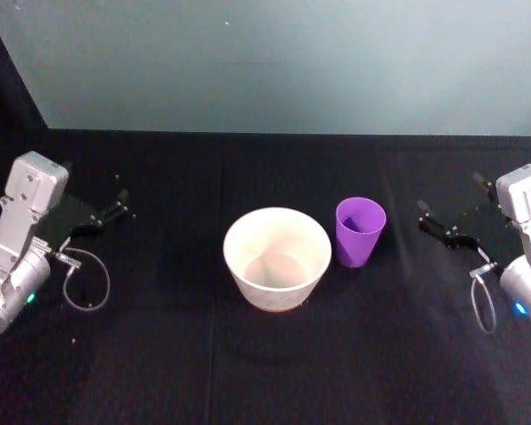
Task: Pick up the cup and pour the mung beans from the cup into the bowl.
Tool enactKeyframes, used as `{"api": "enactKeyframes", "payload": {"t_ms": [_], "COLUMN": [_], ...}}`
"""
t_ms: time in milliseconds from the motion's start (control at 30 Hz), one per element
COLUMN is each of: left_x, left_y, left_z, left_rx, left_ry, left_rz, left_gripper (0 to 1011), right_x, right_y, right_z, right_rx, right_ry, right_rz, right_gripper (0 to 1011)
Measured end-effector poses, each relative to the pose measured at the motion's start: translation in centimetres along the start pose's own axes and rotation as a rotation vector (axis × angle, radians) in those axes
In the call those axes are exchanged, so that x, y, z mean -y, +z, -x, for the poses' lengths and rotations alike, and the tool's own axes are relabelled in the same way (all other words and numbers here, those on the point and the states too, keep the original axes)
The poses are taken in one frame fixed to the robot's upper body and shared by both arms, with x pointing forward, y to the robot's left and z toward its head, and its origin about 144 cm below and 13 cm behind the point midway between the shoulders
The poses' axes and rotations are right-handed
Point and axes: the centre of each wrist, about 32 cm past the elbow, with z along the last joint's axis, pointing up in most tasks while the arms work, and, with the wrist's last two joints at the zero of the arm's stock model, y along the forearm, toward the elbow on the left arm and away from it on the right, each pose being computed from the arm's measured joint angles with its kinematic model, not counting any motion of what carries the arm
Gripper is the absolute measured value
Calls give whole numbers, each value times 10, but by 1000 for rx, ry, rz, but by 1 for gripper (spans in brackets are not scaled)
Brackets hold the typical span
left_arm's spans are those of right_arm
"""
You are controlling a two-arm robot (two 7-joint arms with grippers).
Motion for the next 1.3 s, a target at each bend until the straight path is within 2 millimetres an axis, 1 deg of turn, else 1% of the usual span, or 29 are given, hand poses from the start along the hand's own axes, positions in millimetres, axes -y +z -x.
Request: {"api": "enactKeyframes", "payload": {"t_ms": [1300], "left_x": [0], "left_y": [0], "left_z": [0], "left_rx": [0], "left_ry": [0], "left_rz": [0], "left_gripper": [1000], "right_x": [0], "right_y": [0], "right_z": [0], "right_rx": [0], "right_ry": [0], "right_rz": [0], "right_gripper": [1003]}}
